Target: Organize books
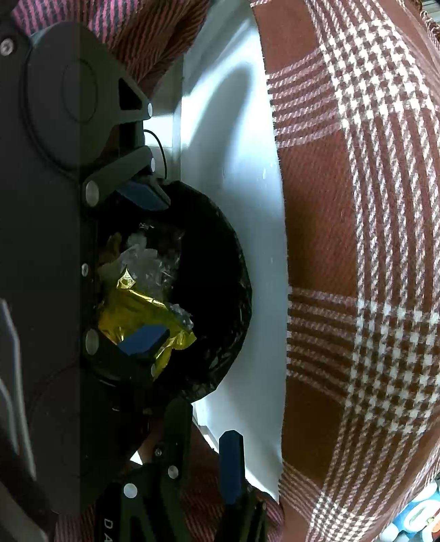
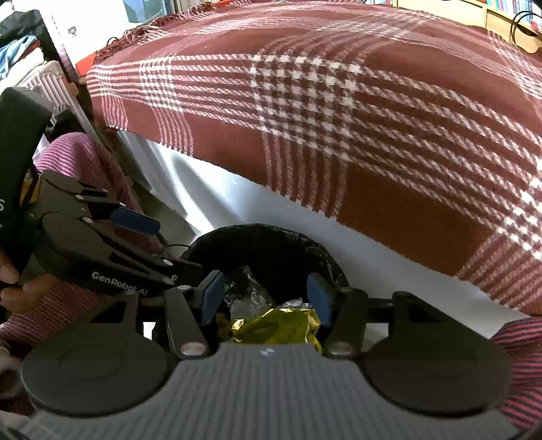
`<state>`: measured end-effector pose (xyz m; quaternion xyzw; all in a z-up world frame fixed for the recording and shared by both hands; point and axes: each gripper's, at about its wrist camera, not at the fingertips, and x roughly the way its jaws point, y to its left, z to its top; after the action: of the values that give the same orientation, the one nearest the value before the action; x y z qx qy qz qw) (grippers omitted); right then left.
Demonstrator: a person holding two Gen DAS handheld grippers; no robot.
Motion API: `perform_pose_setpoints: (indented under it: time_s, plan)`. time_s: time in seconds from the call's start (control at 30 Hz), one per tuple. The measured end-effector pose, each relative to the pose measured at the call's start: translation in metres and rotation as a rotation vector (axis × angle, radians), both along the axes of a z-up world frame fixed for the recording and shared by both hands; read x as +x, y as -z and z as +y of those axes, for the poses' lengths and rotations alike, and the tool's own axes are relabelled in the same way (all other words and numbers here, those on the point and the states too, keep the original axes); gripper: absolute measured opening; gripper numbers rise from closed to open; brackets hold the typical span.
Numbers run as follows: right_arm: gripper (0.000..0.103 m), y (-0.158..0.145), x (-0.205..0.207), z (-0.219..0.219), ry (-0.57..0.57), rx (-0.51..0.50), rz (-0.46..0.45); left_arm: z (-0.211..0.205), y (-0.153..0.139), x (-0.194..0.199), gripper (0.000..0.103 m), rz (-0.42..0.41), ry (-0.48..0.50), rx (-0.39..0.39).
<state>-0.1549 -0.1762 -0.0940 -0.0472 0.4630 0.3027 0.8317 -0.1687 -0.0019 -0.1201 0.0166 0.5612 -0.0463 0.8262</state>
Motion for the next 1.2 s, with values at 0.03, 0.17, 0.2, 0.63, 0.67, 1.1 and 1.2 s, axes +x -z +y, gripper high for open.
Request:
perform_pose_setpoints:
  time_s: [0.03, 0.17, 0.2, 0.63, 0.67, 1.1, 1.2]
  plan:
    - [0.069, -0.0002, 0.0001, 0.0, 0.0, 0.001, 0.001, 0.0, -0.0002, -0.0001, 0.074, 0.001, 0.0, 0.001]
    - [0.069, 0.0005, 0.0001, -0.0007, 0.002, 0.0, 0.002, 0.0, 0.0, 0.0004, 0.074, 0.005, -0.001, 0.0]
    - [0.069, 0.0005, 0.0002, -0.0008, 0.002, 0.001, 0.002, -0.0001, 0.0, 0.0007, 0.075, 0.006, -0.002, 0.0]
    - [0.07, 0.0025, -0.0005, -0.0011, 0.003, 0.001, 0.005, -0.0001, 0.0008, 0.0011, 0.076, 0.007, 0.003, 0.002]
    - [0.07, 0.0024, -0.0005, -0.0009, 0.003, 0.001, 0.005, 0.0001, 0.0009, 0.0011, 0.076, 0.007, 0.003, 0.002]
    - [0.07, 0.0027, 0.0, 0.0006, 0.004, -0.001, 0.007, 0.0002, 0.0008, 0.0013, 0.076, 0.007, 0.002, 0.002]
    - [0.07, 0.0036, -0.0014, 0.0, 0.006, 0.001, 0.008, 0.0002, 0.0006, 0.0017, 0.076, 0.007, 0.002, 0.0]
